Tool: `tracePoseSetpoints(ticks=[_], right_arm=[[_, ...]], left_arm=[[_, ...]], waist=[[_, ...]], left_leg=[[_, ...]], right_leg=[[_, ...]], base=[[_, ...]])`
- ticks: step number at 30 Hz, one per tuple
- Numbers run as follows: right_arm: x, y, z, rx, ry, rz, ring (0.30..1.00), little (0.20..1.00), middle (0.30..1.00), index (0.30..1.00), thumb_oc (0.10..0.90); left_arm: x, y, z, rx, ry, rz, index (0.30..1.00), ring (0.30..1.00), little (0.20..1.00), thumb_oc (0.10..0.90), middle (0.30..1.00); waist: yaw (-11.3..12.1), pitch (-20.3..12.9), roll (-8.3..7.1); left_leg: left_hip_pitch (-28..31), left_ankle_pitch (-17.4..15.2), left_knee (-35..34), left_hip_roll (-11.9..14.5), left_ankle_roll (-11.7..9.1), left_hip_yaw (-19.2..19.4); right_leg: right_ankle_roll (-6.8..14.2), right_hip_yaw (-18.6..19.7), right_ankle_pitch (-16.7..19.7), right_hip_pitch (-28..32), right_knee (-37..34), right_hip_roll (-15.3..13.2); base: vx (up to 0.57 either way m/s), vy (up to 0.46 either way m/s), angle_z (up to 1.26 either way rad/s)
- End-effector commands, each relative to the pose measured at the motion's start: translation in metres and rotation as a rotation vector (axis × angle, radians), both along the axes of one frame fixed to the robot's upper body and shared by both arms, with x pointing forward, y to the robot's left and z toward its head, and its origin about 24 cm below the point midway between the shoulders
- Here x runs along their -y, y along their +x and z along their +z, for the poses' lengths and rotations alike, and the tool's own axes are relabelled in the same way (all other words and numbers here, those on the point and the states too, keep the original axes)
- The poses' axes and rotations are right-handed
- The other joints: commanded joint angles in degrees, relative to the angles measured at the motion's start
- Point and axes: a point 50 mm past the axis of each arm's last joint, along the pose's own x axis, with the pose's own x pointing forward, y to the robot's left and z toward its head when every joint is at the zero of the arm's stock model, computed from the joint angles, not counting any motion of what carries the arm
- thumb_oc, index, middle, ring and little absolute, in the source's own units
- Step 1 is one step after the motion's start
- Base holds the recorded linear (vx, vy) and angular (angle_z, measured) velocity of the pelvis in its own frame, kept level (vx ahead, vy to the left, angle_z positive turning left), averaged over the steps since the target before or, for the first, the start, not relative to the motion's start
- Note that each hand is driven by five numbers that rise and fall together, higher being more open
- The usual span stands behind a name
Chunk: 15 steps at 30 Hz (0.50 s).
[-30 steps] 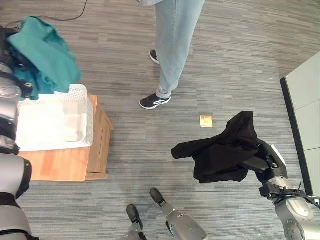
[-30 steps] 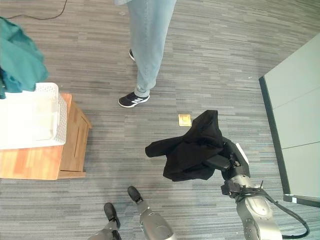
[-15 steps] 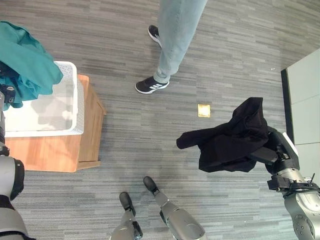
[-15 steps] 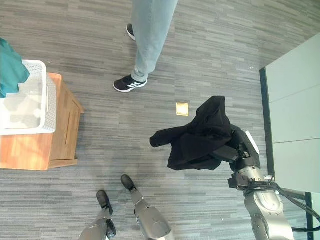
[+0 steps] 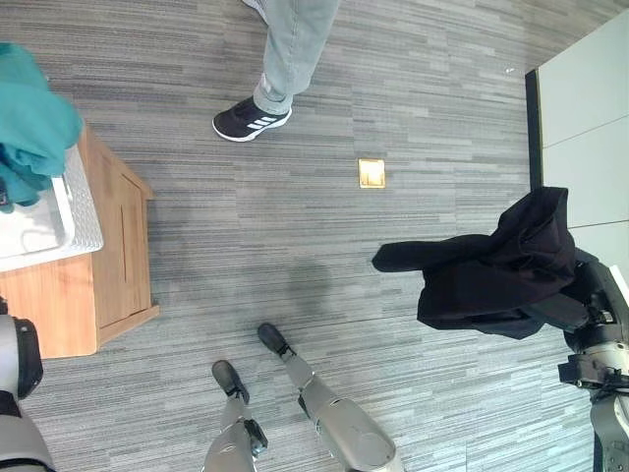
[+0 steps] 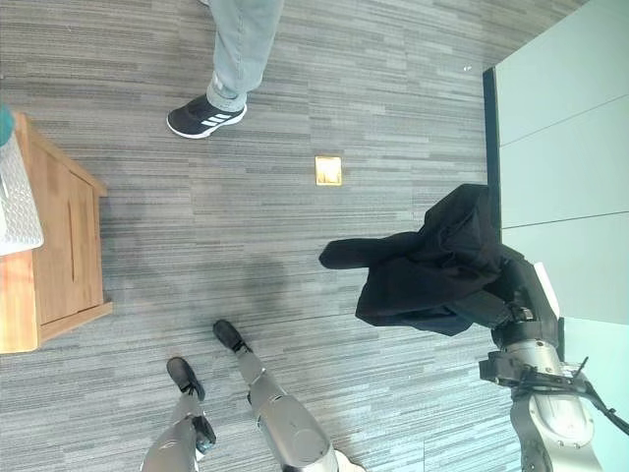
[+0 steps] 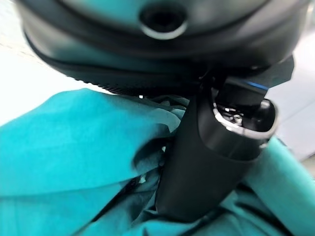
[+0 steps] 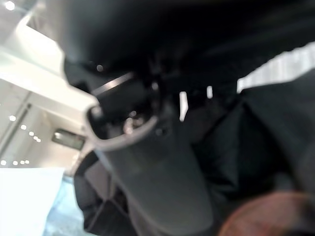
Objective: Pick up bed clothes into laundry basket.
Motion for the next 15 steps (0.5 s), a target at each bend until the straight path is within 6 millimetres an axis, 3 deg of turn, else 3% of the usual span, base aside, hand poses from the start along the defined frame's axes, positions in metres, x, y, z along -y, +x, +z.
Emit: tracePoseSetpoints(ticks=[1, 8, 15], right_arm=[[0.024, -0.010, 0.047, 0.256, -0.081, -0.118, 0.300, 0.300, 0.300, 0.300, 0.400], [0.021, -0.004, 0.055, 0.271, -0.092, -0.065, 0.300, 0.300, 0.300, 0.300, 0.400], [0.018, 0.001, 0.053, 0.250, -0.082, -0.030, 0.300, 0.300, 0.300, 0.300, 0.400]], left_arm=[[-0.021, -0.037, 0.044, 0.132, 0.123, 0.123, 0.300, 0.300, 0.300, 0.400, 0.300], [-0.023, -0.042, 0.046, 0.158, 0.118, 0.119, 0.300, 0.300, 0.300, 0.400, 0.300], [-0.034, -0.054, 0.038, 0.150, 0.093, 0.150, 0.300, 0.300, 0.300, 0.400, 0.300]], waist=[[1.33, -0.19, 4.21], [2.78, -0.62, 5.18], [3.72, -0.41, 4.92]], left_leg=[[0.97, -0.95, -1.15, -1.15, 0.31, -3.10], [1.12, -1.09, -1.09, -1.56, 0.49, -4.22], [1.29, -0.92, -0.95, -1.62, 0.56, -4.84]], right_leg=[[5.80, -4.49, -12.47, 1.69, 5.10, -2.68], [5.69, -5.63, -13.26, 2.00, 5.38, -2.98], [5.66, -6.51, -13.25, 2.28, 5.49, -3.26]], base=[[0.00, 0.000, 0.00], [0.00, 0.002, 0.03], [-0.01, 0.000, 0.04]])
